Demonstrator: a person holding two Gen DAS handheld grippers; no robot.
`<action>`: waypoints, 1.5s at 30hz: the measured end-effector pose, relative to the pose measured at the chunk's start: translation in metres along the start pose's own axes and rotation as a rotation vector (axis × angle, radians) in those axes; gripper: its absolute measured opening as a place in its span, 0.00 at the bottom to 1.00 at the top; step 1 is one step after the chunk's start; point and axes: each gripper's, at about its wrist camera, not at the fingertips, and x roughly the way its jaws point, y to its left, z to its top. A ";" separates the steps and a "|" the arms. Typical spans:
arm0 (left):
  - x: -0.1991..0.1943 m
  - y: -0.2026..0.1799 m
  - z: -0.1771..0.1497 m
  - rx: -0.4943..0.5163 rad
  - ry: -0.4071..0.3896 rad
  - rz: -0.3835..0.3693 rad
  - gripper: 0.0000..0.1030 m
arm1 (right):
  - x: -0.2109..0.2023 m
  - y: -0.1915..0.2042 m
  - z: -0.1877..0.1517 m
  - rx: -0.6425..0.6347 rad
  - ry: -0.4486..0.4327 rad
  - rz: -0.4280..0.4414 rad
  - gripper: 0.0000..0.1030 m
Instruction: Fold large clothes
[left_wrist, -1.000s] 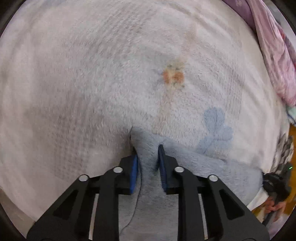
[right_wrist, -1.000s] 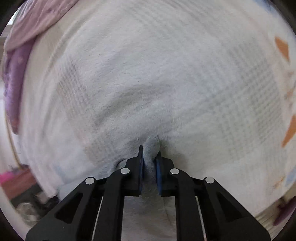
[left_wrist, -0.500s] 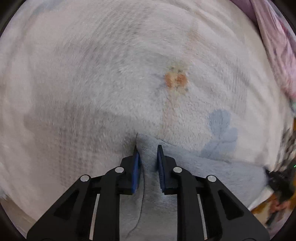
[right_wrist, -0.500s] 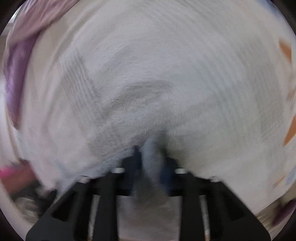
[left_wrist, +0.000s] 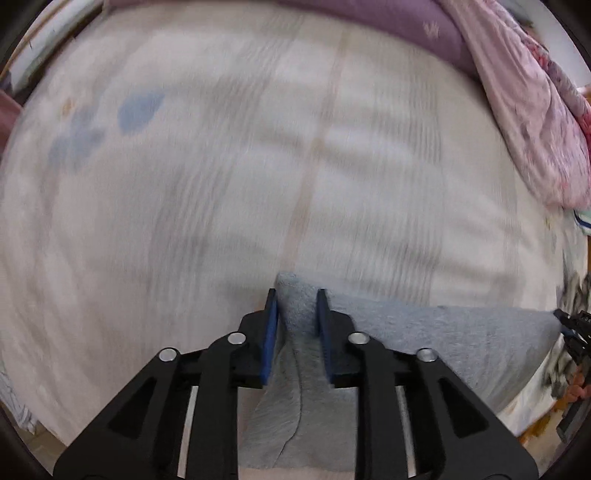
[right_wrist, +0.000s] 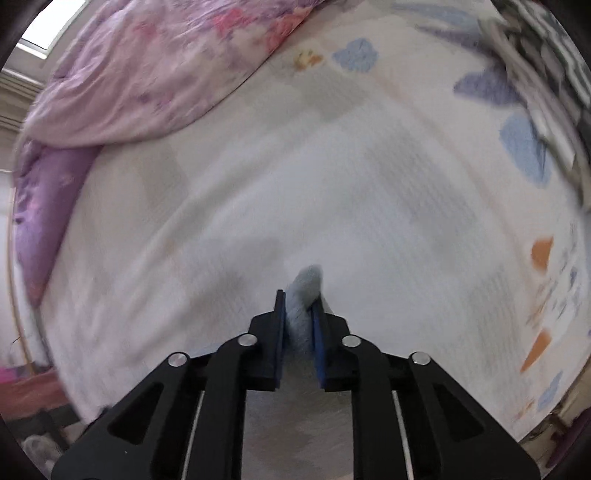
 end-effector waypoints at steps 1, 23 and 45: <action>-0.004 -0.001 -0.004 0.025 -0.022 0.055 0.55 | 0.000 0.001 0.006 -0.006 -0.004 -0.029 0.32; 0.009 -0.073 -0.188 0.230 0.082 -0.150 0.29 | 0.025 0.045 -0.204 -0.513 0.180 0.128 0.13; 0.013 -0.079 -0.132 0.254 -0.241 -0.246 0.16 | 0.041 0.105 -0.159 -0.596 -0.103 0.258 0.06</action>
